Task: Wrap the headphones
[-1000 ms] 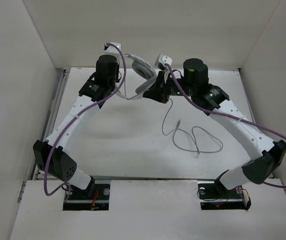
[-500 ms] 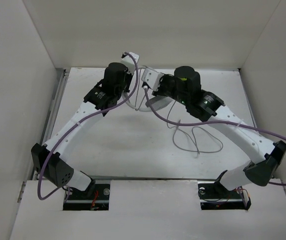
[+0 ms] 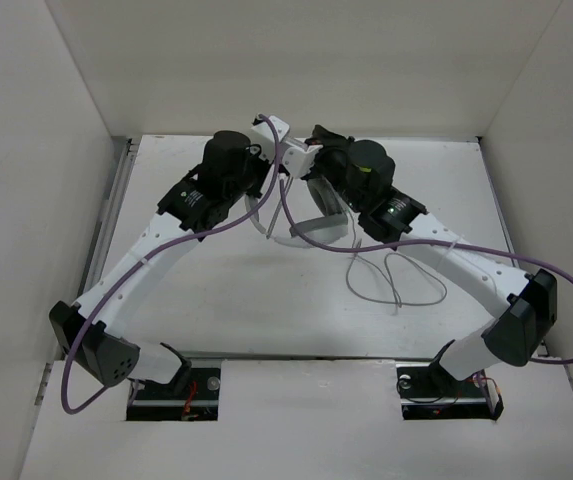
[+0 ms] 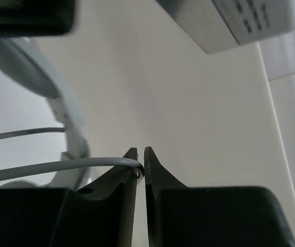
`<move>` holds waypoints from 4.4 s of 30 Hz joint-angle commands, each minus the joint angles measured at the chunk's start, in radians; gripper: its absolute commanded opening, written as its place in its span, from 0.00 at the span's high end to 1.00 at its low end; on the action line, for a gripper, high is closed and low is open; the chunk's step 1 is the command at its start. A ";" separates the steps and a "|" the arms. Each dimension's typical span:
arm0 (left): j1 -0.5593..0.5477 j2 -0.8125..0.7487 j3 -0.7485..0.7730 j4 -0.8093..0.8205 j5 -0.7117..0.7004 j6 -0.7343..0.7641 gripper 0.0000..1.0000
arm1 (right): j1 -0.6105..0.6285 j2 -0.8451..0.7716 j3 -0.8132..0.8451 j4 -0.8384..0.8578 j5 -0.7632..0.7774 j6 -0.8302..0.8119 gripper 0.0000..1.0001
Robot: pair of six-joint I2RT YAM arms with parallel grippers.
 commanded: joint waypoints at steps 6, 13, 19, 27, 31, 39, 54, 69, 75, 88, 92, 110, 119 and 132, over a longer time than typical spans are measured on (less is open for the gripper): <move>-0.026 -0.091 0.033 -0.057 0.145 0.025 1.00 | -0.076 -0.020 0.038 0.152 0.062 0.078 0.83; -0.026 -0.101 0.079 -0.081 0.213 0.021 1.00 | -0.128 -0.031 0.082 0.004 -0.046 0.314 0.83; -0.027 -0.101 0.166 -0.109 0.288 0.016 1.00 | -0.205 -0.034 0.078 -0.079 -0.205 0.532 0.83; -0.024 -0.088 0.295 -0.169 0.397 -0.010 1.00 | -0.340 -0.034 0.052 -0.106 -0.515 0.860 0.83; -0.021 -0.063 0.373 -0.195 0.467 -0.059 1.00 | -0.418 -0.014 0.066 -0.083 -0.774 1.099 0.84; 0.019 -0.005 0.506 -0.195 0.569 -0.199 1.00 | -0.441 -0.015 -0.161 0.392 -1.159 1.716 0.79; 0.191 0.038 0.602 -0.022 0.497 -0.447 1.00 | -0.254 0.040 -0.385 0.872 -1.195 2.157 0.65; 0.235 0.123 0.655 0.096 0.124 -0.535 1.00 | -0.102 0.078 -0.372 0.842 -1.212 2.114 0.68; 0.224 0.141 0.657 0.116 -0.015 -0.506 1.00 | -0.075 0.098 -0.344 0.824 -1.210 2.094 0.73; 0.243 0.175 0.629 0.216 -0.204 -0.325 1.00 | 0.016 0.085 -0.260 0.577 -1.270 1.879 0.99; 0.267 0.178 0.591 0.265 -0.247 -0.257 1.00 | 0.019 0.058 -0.227 0.459 -1.265 1.795 1.00; 0.166 0.138 0.254 0.408 -0.342 0.057 1.00 | 0.023 -0.021 0.271 -0.581 -0.599 0.743 0.97; 0.117 0.098 0.166 0.342 -0.292 0.080 1.00 | 0.122 -0.021 0.323 -0.499 0.007 0.192 0.98; 0.068 0.067 0.160 0.179 -0.134 0.018 1.00 | 0.123 0.029 -0.006 0.363 0.217 -0.365 0.91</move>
